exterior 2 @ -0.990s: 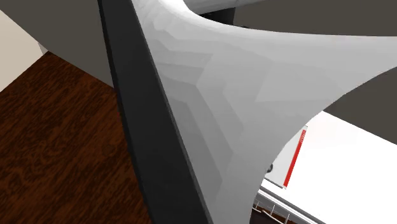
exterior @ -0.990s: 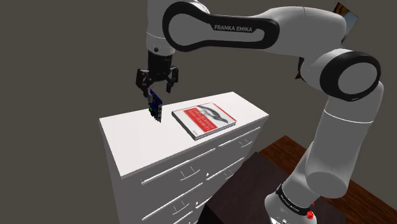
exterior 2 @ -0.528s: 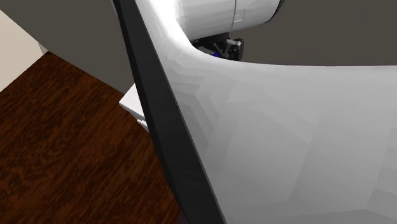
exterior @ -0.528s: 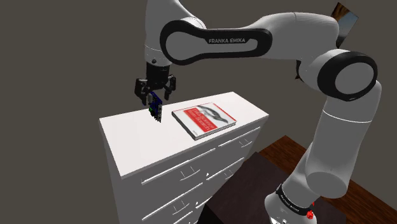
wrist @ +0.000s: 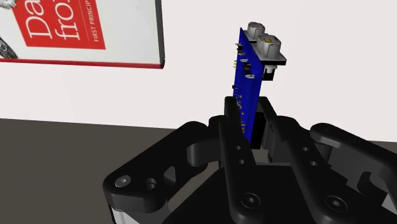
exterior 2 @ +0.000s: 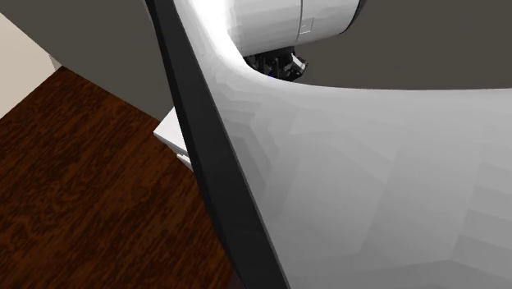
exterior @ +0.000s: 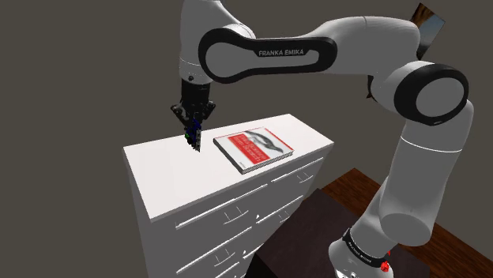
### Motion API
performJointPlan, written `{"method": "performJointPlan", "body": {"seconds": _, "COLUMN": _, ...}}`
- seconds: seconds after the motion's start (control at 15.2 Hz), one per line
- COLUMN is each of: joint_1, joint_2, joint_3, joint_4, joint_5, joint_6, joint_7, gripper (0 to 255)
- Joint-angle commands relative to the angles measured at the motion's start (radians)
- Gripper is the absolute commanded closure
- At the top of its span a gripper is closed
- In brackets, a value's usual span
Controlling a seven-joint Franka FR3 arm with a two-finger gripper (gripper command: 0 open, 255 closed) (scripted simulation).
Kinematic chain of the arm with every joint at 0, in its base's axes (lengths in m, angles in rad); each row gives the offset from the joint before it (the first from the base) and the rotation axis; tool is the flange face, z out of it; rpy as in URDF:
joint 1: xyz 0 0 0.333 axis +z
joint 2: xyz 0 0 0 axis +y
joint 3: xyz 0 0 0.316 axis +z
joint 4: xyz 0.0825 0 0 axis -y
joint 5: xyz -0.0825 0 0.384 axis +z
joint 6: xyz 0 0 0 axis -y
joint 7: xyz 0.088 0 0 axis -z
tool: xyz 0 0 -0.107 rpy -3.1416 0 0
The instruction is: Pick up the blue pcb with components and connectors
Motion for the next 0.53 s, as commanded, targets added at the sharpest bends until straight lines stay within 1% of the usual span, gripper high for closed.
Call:
{"method": "performJointPlan", "body": {"seconds": 0.0, "joint_1": 0.0, "joint_2": 0.0, "joint_3": 0.0, "joint_4": -0.001, "joint_5": 0.0, "joint_6": 0.0, "joint_7": 0.0, "gripper": 255}}
{"method": "performJointPlan", "body": {"seconds": 0.13, "joint_1": -0.001, "joint_2": -0.001, "joint_3": 0.0, "joint_4": -0.001, "joint_5": 0.001, "joint_6": -0.001, "joint_7": -0.001, "gripper": 255}}
{"method": "performJointPlan", "body": {"seconds": 0.46, "joint_1": 0.004, "joint_2": 0.001, "joint_3": 0.002, "joint_4": 0.069, "joint_5": 0.002, "joint_6": -0.069, "joint_7": -0.007, "gripper": 255}}
